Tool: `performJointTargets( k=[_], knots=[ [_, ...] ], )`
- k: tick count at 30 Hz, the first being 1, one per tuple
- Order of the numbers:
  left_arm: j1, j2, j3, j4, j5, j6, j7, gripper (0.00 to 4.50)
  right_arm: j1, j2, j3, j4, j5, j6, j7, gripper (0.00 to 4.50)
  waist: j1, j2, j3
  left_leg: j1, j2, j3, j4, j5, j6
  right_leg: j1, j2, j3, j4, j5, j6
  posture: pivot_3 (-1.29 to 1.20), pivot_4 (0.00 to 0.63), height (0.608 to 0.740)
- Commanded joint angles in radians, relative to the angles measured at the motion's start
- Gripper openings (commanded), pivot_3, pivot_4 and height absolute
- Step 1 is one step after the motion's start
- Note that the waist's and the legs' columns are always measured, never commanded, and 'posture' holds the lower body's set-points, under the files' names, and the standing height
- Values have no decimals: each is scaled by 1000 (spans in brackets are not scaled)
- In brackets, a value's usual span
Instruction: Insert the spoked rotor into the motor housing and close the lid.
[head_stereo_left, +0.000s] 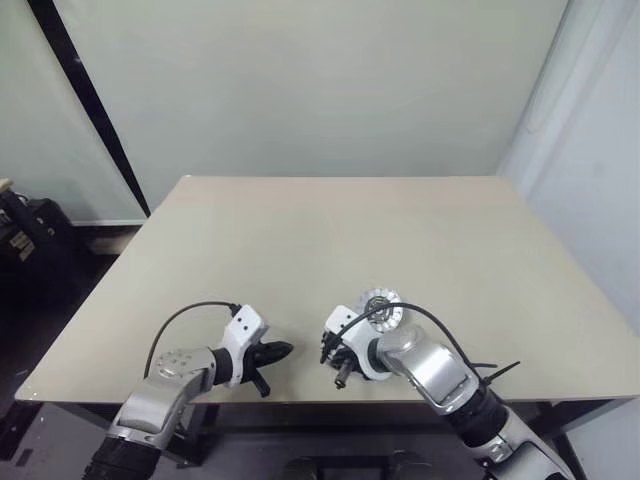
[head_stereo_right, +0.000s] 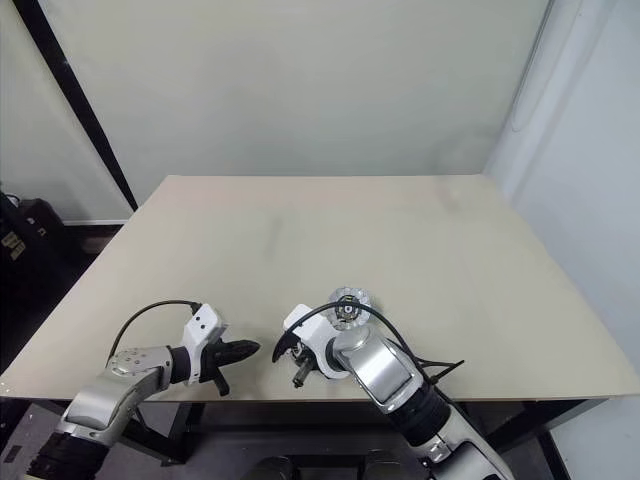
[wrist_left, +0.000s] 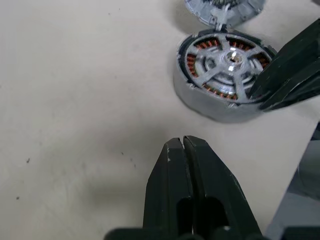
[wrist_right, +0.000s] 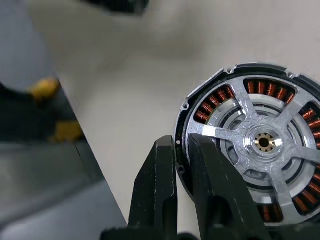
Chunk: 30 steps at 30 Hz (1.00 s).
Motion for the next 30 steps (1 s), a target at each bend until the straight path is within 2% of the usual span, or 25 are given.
performJointTargets(
  k=[1,15,29,30],
  knots=[
    [-25,-8,17,-2,13,-26,6,0,-21,76,-41,33,39,12,-56,73,-1,0,0,1,0,0,0,0,0,0,0,0,1,0,0,0,0,740],
    [-12,-26,38,-1,24,-37,30,0,-13,213,-145,155,88,-6,-190,73,-31,1,1,9,1,-2,0,-2,-6,1,-1,-1,1,0,-1,0,0,740],
    [-11,-24,52,8,24,-35,52,0,-32,130,-35,81,125,-38,-119,73,-42,0,0,10,0,-2,-3,-2,-5,-1,-1,-1,1,0,-1,0,0,740],
    [-11,-24,52,8,23,-35,53,0,-39,111,-12,65,132,-33,-95,423,-45,0,0,10,0,-2,-4,-1,-3,-1,-1,-1,1,0,-1,0,0,740]
  ],
)
